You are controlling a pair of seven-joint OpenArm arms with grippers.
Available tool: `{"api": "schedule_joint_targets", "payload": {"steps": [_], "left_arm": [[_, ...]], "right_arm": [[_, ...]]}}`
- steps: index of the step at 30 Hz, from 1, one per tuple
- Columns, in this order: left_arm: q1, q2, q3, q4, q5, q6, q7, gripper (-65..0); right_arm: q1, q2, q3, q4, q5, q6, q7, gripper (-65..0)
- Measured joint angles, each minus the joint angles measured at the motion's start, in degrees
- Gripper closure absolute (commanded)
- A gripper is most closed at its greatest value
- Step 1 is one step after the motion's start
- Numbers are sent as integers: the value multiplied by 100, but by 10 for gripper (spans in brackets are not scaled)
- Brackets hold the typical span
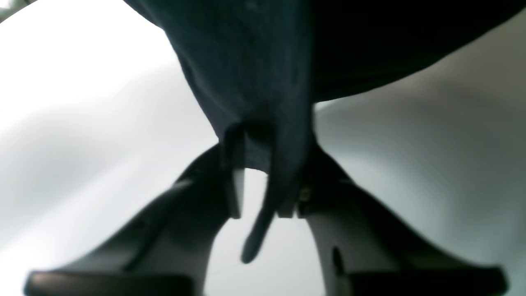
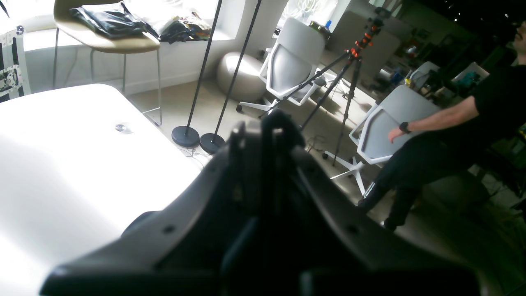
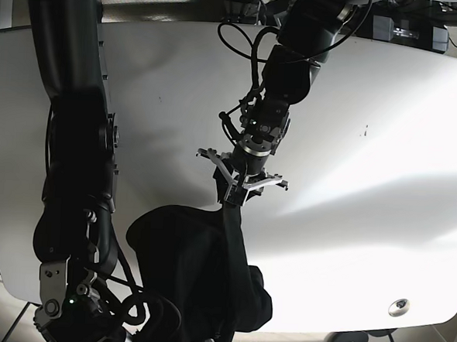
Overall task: Fold the T-shirt properly
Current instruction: 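Reach the left gripper down and grasp the hanging shirt edge, then stretch the shirt between both grippers and lay it flat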
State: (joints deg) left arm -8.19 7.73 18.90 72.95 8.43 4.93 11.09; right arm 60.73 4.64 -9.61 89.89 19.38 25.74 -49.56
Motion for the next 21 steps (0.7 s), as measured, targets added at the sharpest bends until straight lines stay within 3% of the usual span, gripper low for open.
{"api": "schedule_joint_targets", "payload": {"steps": [1, 4, 8, 9, 15, 18, 21], "left_arm": [[7, -2, 0, 2, 0, -2, -2, 0], [74, -258, -39, 140, -4, -46, 0, 0], [267, -328, -933, 658, 0, -133, 0, 0], [328, -328, -1235, 859, -2, -509, 17, 0], [249, -271, -2494, 2135, -802, -1128, 1392, 0], [-195, -649, -3082, 2791, -1233, -1180, 2347, 0], [-831, -1001, -3512, 3102, -1565, -1187, 2896, 0]], "right_arm": [[0, 0, 0, 0, 0, 0, 0, -19], [0, 70, 0, 0, 2, 2, 2, -19], [0, 157, 15, 0, 2, -15, 22, -19], [-2, 205, 11, -17, 13, -24, 175, -19], [249, 380, 13, -901, -7, -28, 505, -19], [476, 407, 13, -1569, -9, -26, 920, -19], [793, 442, 0, -2277, -7, -28, 1132, -19]]}}
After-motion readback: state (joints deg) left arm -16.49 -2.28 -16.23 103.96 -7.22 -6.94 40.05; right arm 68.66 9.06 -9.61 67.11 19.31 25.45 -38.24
